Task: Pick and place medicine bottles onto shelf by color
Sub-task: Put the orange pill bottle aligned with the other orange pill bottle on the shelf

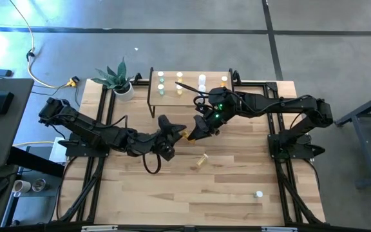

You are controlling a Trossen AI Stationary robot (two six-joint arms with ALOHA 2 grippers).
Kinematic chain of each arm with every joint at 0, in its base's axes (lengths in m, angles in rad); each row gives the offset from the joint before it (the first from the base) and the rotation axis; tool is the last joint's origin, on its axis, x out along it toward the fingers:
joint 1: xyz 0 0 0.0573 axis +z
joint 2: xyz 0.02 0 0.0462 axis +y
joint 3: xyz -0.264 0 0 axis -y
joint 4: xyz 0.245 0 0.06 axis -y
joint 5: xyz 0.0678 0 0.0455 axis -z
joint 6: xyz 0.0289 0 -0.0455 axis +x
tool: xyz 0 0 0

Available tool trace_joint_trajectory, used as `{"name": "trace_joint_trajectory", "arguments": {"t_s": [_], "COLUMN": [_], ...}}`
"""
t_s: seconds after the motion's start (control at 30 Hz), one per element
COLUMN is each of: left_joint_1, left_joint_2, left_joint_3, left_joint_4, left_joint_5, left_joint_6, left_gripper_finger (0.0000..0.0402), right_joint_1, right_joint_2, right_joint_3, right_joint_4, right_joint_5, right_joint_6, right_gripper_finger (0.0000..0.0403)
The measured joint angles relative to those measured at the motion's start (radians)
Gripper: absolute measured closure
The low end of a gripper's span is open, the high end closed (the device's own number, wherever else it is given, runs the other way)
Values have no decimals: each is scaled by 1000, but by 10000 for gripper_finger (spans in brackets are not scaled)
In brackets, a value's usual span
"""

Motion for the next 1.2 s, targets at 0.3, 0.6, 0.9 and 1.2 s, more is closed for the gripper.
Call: {"name": "trace_joint_trajectory", "arguments": {"t_s": [0.3,0.6,0.9,1.2], "left_joint_1": [-8,11,47,44], "left_joint_2": [0,0,0,-9], "left_joint_3": [0,0,0,0], "left_joint_4": [-31,-42,-39,-43], "left_joint_5": [-85,-271,-362,-349], "left_joint_6": [-150,-255,-369,-745], "left_gripper_finger": [220,220,220,220], "right_joint_1": [-10,-73,-137,-163], "right_joint_2": [0,0,0,0], "right_joint_3": [0,0,0,0], "right_joint_4": [-6,-59,-102,-105], "right_joint_5": [25,59,138,239], "right_joint_6": [-37,-92,-213,-467], "right_gripper_finger": [309,309,309,309]}}
